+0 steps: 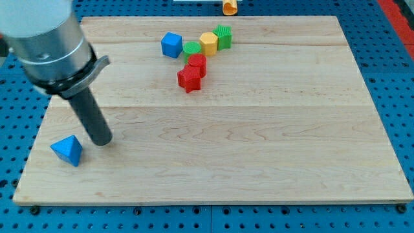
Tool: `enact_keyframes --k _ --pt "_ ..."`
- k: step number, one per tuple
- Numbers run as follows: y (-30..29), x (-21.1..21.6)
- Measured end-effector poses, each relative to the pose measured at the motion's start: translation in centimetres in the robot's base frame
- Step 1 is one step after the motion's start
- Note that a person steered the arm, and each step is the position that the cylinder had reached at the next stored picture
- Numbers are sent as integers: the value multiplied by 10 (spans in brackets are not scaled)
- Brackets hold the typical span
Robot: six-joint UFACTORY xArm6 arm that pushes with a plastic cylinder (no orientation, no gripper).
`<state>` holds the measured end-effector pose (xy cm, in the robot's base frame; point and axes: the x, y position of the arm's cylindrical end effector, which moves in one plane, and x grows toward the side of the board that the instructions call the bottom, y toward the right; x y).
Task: Move your arm to the center of the board
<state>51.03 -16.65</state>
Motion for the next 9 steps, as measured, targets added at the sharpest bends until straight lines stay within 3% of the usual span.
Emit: enact_keyframes --k 1,9 --pt "37 -1" --pt "38 -10"
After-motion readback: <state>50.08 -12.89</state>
